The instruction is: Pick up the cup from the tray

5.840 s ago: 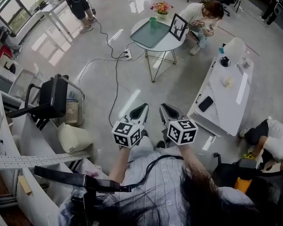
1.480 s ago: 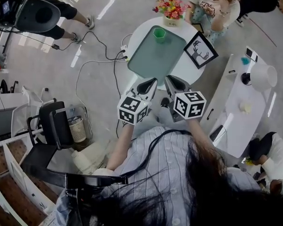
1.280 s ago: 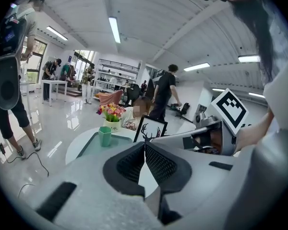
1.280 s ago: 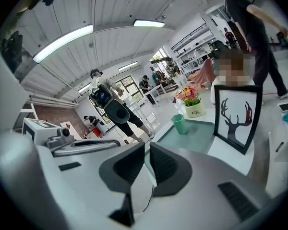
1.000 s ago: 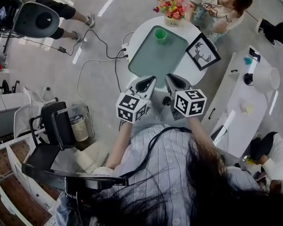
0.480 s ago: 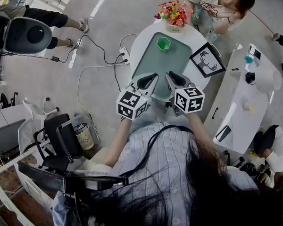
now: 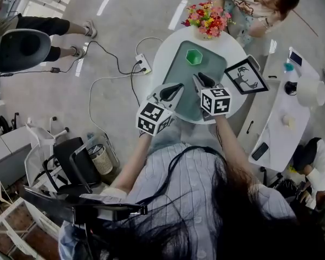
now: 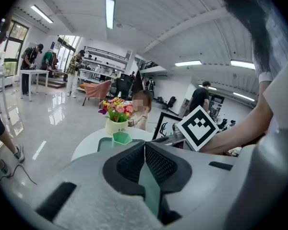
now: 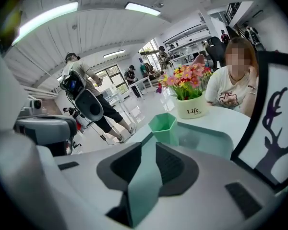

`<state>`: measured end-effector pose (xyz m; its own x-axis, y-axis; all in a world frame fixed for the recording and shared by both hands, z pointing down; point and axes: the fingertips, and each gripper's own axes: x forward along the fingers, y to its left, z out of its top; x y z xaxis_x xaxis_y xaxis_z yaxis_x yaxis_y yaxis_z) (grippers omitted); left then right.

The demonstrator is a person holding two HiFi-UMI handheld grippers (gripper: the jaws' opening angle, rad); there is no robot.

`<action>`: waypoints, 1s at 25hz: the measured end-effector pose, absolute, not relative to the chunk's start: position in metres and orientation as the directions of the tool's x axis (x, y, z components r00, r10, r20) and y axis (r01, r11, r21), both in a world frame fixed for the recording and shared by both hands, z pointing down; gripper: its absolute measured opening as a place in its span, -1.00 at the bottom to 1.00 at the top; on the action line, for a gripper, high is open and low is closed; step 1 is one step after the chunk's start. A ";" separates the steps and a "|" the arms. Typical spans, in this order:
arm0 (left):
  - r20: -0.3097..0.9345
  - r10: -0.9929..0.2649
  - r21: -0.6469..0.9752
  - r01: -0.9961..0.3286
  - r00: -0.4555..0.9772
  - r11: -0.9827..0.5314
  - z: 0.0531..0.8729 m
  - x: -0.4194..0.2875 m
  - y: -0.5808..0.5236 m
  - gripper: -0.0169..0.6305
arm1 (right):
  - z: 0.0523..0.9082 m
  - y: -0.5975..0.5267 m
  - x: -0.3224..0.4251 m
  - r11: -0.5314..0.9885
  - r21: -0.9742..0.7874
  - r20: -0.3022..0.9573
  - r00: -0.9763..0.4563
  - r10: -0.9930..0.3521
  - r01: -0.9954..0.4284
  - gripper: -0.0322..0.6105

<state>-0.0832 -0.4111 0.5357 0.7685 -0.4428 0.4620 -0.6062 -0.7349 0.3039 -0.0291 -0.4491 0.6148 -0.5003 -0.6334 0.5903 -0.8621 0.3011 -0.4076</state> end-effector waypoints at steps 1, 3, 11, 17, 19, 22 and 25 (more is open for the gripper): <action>0.464 -0.437 0.308 -0.604 0.770 -0.735 0.538 -0.084 -0.414 -0.90 | 0.620 -0.453 -0.029 0.298 -0.404 0.599 -0.496 -0.629 -0.865 -0.68; 0.467 -0.430 0.316 -0.600 0.773 -0.735 0.542 -0.086 -0.419 -0.90 | 0.630 -0.460 -0.030 0.292 -0.400 0.615 -0.491 -0.617 -0.869 -0.59; 0.478 -0.416 0.326 -0.596 0.774 -0.734 0.551 -0.093 -0.436 -0.90 | 0.669 -0.482 -0.031 0.284 -0.358 0.672 -0.457 -0.583 -0.889 -0.04; 0.498 -0.412 0.330 -0.606 0.763 -0.724 0.559 -0.105 -0.438 -0.90 | 0.684 -0.503 -0.030 0.265 -0.342 0.661 -0.431 -0.614 -0.901 0.10; 0.506 -0.411 0.332 -0.611 0.758 -0.719 0.562 -0.109 -0.438 -0.90 | 0.687 -0.508 -0.032 0.268 -0.339 0.659 -0.431 -0.616 -0.902 0.14; 0.513 -0.411 0.334 -0.617 0.753 -0.713 0.565 -0.114 -0.438 -0.90 | 0.688 -0.515 -0.033 0.272 -0.326 0.655 -0.424 -0.626 -0.905 0.16; 0.515 -0.414 0.334 -0.621 0.750 -0.709 0.566 -0.115 -0.438 -0.90 | 0.691 -0.522 -0.033 0.269 -0.318 0.653 -0.416 -0.633 -0.909 0.16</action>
<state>-0.1152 -0.4385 0.5661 0.7504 -0.4142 0.5151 -0.6208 -0.7092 0.3342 -0.0327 -0.5225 0.6911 -0.4159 -0.6334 0.6526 -0.9091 0.2695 -0.3178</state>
